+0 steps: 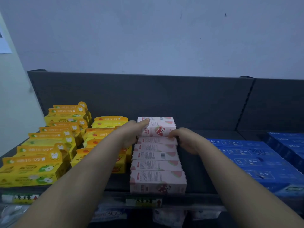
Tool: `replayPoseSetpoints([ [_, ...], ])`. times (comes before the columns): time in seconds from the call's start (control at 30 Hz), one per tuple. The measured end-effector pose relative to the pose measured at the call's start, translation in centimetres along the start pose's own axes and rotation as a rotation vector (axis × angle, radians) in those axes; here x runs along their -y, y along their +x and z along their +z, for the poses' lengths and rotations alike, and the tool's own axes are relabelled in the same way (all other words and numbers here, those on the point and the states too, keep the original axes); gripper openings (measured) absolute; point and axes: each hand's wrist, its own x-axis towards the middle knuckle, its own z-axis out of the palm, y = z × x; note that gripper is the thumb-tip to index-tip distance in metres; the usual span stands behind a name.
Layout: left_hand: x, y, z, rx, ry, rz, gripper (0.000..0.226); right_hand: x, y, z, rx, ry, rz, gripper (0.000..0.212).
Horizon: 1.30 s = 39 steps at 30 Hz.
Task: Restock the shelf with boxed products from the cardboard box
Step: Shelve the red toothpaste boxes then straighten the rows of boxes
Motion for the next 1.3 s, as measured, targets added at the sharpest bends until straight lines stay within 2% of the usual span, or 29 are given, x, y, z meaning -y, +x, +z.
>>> replayPoseSetpoints([
  [0.17, 0.4, -1.5, 0.9, -0.053, 0.018, 0.032, 0.039, -0.9, -1.3, 1.0, -0.009, -0.062, 0.017, 0.030],
  [0.27, 0.4, -1.9, 1.2, -0.096, 0.014, 0.030, 0.040, -0.9, -1.5, 1.7, -0.027, -0.102, 0.001, 0.051],
  [0.33, 0.4, -2.2, 1.3, -0.117, -0.015, 0.035, 0.037, -1.0, -1.5, 1.8, -0.020, -0.107, -0.010, 0.056],
  [0.47, 0.4, -3.3, 1.8, -0.181, -0.029, 0.060, 0.034, -0.8, -3.1, 2.2, -0.021, -0.090, 0.019, 0.029],
  [0.53, 0.5, -4.0, 1.7, -0.199, 0.008, 0.096, 0.035, -1.0, -3.9, 2.1, -0.029, -0.095, 0.005, 0.027],
  [0.57, 0.6, -4.4, 1.5, -0.198, 0.030, 0.110, 0.042, -1.1, -4.3, 1.9, -0.045, -0.102, -0.003, 0.031],
  [0.63, 1.1, -5.7, 1.1, -0.201, 0.095, 0.144, 0.056, -1.3, -5.2, 1.8, -0.059, -0.113, -0.009, 0.053],
  [0.7, 1.8, -6.9, 1.0, -0.183, 0.155, 0.184, 0.049, -1.6, -6.0, 1.8, -0.042, -0.149, -0.036, 0.066],
  [0.77, 2.7, -8.2, 0.9, -0.175, 0.202, 0.213, 0.015, -1.9, -6.8, 2.2, -0.023, -0.205, -0.089, 0.049],
  [0.8, 3.2, -8.8, 0.9, -0.174, 0.215, 0.238, 0.015, -2.1, -7.4, 2.5, -0.016, -0.235, -0.113, 0.041],
  [0.83, 3.4, -9.9, 1.0, -0.178, 0.226, 0.252, 0.025, -2.2, -7.9, 2.6, -0.009, -0.237, -0.124, 0.037],
  [0.9, 4.5, -10.9, 0.8, -0.186, 0.230, 0.256, 0.030, -2.4, -9.4, 3.1, -0.031, -0.234, -0.135, 0.033],
  [1.0, 6.0, -11.5, 0.6, -0.162, 0.218, 0.239, 0.016, -3.2, -10.8, 3.6, -0.076, -0.195, -0.154, 0.047],
  [1.03, 6.3, -11.8, 0.7, -0.152, 0.214, 0.237, 0.014, -3.6, -10.9, 3.8, -0.076, -0.189, -0.148, 0.045],
  [1.13, 7.0, -12.5, 1.4, -0.114, 0.168, 0.244, 0.015, -3.9, -11.9, 4.8, -0.054, -0.224, -0.150, 0.023],
  [1.3, 7.1, -13.5, 2.2, -0.143, 0.101, 0.231, 0.018, -4.3, -12.5, 4.9, -0.109, -0.156, -0.135, 0.015],
])
